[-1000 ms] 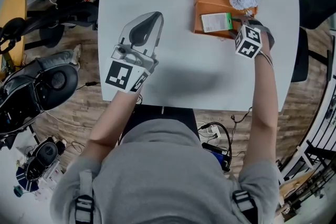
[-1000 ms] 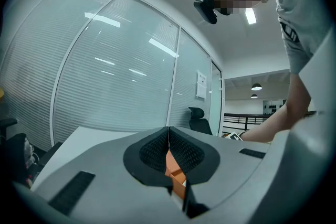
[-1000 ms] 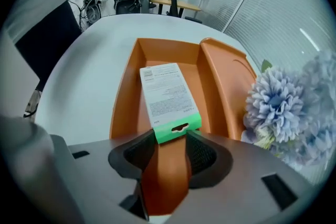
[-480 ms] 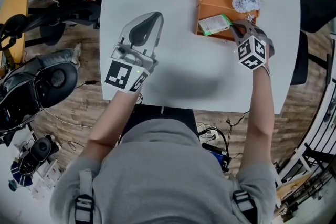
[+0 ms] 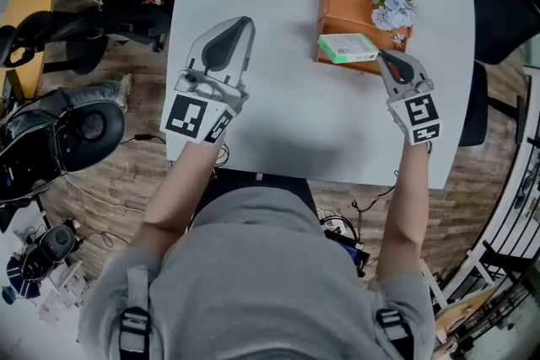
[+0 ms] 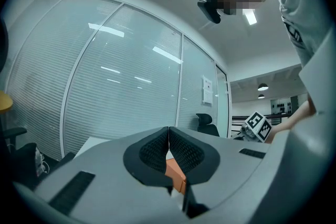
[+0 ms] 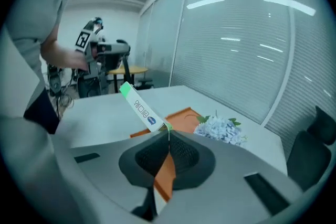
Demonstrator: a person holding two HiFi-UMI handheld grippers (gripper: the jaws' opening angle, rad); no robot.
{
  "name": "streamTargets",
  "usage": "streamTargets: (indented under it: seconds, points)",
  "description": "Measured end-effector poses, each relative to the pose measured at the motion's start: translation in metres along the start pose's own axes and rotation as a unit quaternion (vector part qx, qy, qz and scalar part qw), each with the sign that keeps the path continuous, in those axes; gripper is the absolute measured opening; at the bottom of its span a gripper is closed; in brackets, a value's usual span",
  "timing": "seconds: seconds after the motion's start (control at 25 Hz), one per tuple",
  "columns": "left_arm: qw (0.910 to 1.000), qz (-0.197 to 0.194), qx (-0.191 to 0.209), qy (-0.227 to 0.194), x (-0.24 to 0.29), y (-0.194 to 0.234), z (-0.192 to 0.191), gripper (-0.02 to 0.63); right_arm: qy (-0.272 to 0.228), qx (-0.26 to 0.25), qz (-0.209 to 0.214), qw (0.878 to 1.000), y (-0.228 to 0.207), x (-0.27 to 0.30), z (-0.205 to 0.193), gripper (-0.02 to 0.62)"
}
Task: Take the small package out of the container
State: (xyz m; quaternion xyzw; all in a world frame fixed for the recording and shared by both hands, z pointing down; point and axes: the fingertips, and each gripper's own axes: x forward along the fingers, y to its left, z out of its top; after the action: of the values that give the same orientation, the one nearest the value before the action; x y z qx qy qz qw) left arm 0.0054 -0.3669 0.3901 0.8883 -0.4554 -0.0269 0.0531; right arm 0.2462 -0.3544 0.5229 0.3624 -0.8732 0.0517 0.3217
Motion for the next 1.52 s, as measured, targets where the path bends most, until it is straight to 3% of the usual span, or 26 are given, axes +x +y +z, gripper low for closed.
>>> streamTargets:
  seconds: [0.16, 0.28, 0.6, 0.72, 0.8, 0.88, 1.04, 1.52]
  points:
    - [0.9996, 0.019, 0.009, -0.016, -0.015, 0.010, 0.019, 0.020, -0.074, 0.070, -0.022, 0.995, 0.008, -0.016, 0.042, 0.048]
    - [0.9991, 0.030, 0.015, -0.025, -0.028, 0.013, 0.033, 0.020, -0.136, 0.119, -0.040, 0.983, 0.017, -0.024, 0.073, 0.048]
    - [0.9982, 0.041, 0.024, -0.038, -0.064, 0.019, 0.057, 0.020, -0.268, 0.296, -0.031, 0.916, 0.048, -0.044, 0.128, 0.049]
    - [0.9978, 0.045, 0.027, -0.040, -0.075, 0.020, 0.062, 0.020, -0.307, 0.323, -0.034, 0.895, 0.058, -0.054, 0.142, 0.048]
    - [0.9977, 0.048, 0.026, -0.041, -0.081, 0.021, 0.064, 0.020, -0.326, 0.324, -0.052, 0.887, 0.062, -0.062, 0.149, 0.048]
    - [0.9975, 0.050, 0.027, -0.042, -0.087, 0.025, 0.066, 0.020, -0.334, 0.313, -0.077, 0.885, 0.064, -0.067, 0.158, 0.048]
    - [0.9972, 0.054, 0.028, -0.043, -0.101, 0.033, 0.069, 0.020, -0.339, 0.265, -0.114, 0.895, 0.069, -0.077, 0.178, 0.048]
    - [0.9971, 0.058, 0.024, -0.043, -0.118, 0.037, 0.068, 0.020, -0.329, 0.194, -0.145, 0.913, 0.081, -0.090, 0.201, 0.048]
